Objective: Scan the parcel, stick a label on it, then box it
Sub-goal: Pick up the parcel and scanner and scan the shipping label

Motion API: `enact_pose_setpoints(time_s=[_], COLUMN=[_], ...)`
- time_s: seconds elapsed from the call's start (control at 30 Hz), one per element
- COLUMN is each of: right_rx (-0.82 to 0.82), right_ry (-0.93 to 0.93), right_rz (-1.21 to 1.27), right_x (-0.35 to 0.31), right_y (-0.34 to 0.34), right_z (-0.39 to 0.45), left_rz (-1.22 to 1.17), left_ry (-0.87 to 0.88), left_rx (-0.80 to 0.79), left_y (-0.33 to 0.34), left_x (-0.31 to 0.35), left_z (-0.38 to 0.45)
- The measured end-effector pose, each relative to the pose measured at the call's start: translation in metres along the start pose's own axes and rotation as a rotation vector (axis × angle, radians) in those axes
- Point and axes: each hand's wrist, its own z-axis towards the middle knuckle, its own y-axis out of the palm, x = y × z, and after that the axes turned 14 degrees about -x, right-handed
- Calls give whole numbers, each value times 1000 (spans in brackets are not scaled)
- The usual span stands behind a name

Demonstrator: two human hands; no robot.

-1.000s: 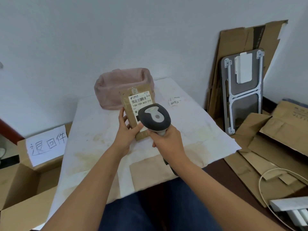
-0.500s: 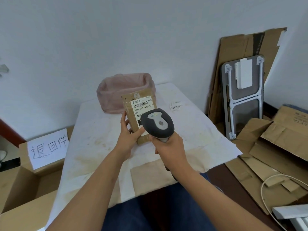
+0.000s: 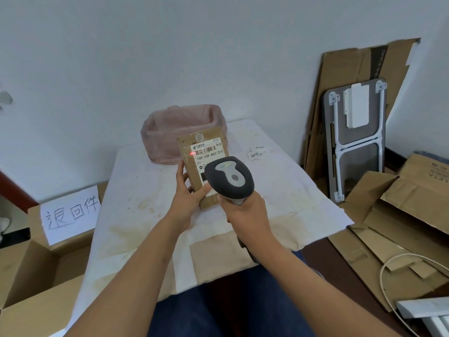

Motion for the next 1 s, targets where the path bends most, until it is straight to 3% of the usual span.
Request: enact_pose_setpoints(time_s=[0.7, 0.87, 1.0], right_rx=[22, 123, 88], right_ry=[5, 42, 41], right_rz=[-57, -251, -609], right_x=[-1, -1, 2], right_y=[-8, -31, -48], right_z=[4, 24, 40], left_rz=[-30, -99, -100], left_ry=[-8, -7, -15], left_rx=[-4, -12, -7], left_y=[-1, -1, -1], left_x=[1, -1, 0], left_z=[-1, 1, 2])
